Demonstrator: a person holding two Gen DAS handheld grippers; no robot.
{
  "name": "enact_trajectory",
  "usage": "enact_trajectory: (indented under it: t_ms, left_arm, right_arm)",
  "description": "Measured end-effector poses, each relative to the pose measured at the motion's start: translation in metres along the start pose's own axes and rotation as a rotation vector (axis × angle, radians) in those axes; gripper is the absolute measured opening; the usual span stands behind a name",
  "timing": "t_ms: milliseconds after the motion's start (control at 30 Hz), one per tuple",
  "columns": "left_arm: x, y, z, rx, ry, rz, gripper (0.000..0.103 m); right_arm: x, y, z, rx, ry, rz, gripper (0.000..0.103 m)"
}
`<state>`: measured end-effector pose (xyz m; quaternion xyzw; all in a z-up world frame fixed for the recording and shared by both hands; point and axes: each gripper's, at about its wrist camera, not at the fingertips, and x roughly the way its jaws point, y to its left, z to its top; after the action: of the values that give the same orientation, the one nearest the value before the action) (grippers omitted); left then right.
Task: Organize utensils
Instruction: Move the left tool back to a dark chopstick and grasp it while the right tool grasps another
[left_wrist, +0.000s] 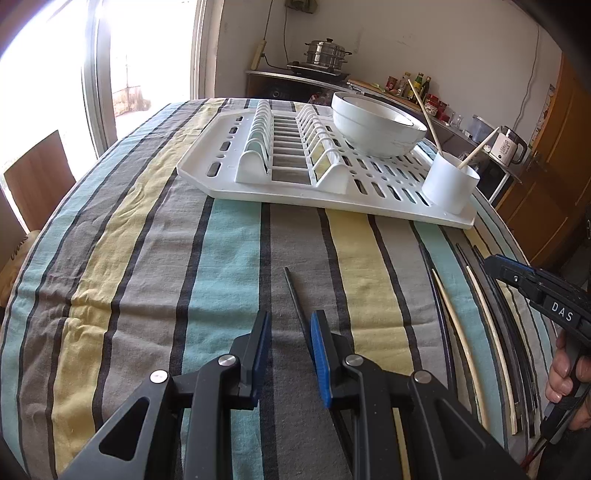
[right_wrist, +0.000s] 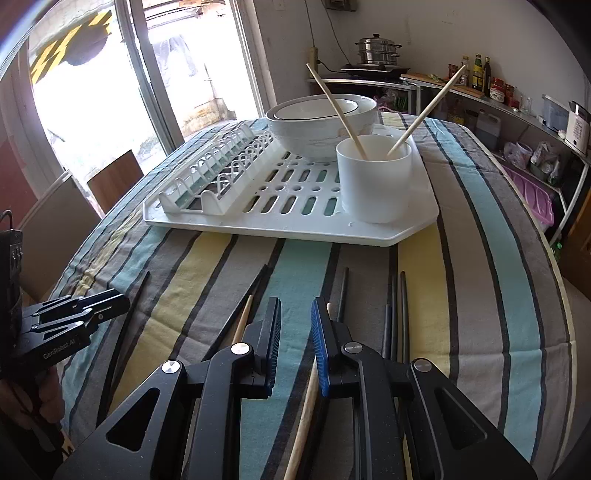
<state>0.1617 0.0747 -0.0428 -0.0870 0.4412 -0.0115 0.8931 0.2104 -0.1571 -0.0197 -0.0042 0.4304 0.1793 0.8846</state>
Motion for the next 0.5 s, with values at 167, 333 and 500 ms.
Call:
enact_trajectory:
  t_ms: [167, 333, 500]
  left_arm:
    - [0.006, -0.004, 0.002, 0.0, 0.003, 0.001, 0.022]
    - [0.01, -0.01, 0.005, 0.013, 0.0, 0.007, 0.022]
    - [0.014, -0.018, 0.008, 0.046, 0.001, 0.029, 0.022]
  right_arm:
    - [0.019, -0.013, 0.008, 0.008, 0.042, -0.058, 0.018]
    - [0.037, -0.018, 0.015, 0.006, 0.086, -0.07, 0.017]
    - [0.047, -0.019, 0.024, -0.01, 0.11, -0.098, 0.016]
